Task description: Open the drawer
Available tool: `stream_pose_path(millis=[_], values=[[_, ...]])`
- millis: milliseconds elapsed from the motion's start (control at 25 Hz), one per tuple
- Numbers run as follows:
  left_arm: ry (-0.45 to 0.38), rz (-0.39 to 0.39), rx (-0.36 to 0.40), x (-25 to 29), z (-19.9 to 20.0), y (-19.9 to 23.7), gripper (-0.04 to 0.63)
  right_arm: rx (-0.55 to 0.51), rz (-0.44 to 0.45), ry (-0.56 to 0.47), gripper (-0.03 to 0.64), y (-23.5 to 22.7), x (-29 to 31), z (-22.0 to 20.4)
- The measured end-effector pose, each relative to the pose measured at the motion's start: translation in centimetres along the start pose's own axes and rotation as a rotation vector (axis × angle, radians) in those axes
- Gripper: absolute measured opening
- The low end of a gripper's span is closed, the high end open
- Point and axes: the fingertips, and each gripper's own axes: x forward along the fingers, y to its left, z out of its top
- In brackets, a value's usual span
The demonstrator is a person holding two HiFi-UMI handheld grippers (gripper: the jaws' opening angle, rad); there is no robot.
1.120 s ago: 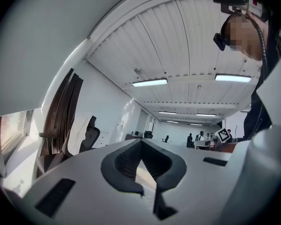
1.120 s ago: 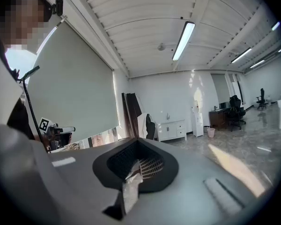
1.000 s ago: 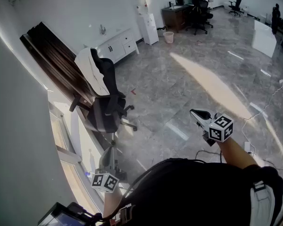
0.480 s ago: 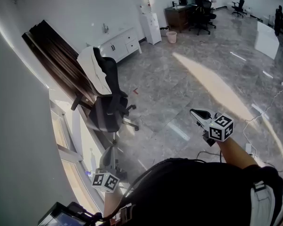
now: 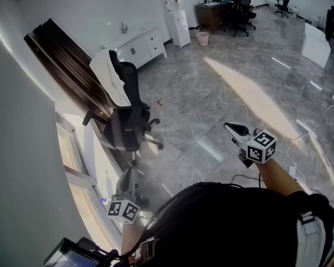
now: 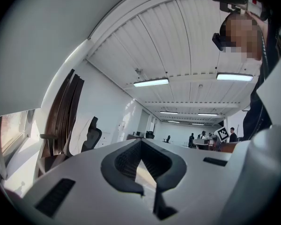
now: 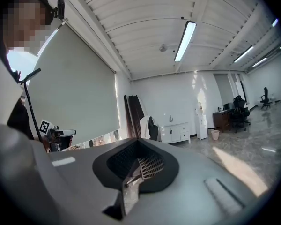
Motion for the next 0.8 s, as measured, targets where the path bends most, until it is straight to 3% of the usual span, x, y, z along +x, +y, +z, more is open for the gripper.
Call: stream_pose_path(millis=[360, 800], values=[[0.015, -0.007, 0.004, 1.6, -0.4, 0.3, -0.009, -0.1, 0.01, -0.056, -0.006, -0.3, 0.7, 2.3], [0.038, -0.035, 0.011, 6.7, -1.6, -3.8, -0.009, -0.092, 0.02, -0.06, -0.006, -5.0, -1.1, 2.9]])
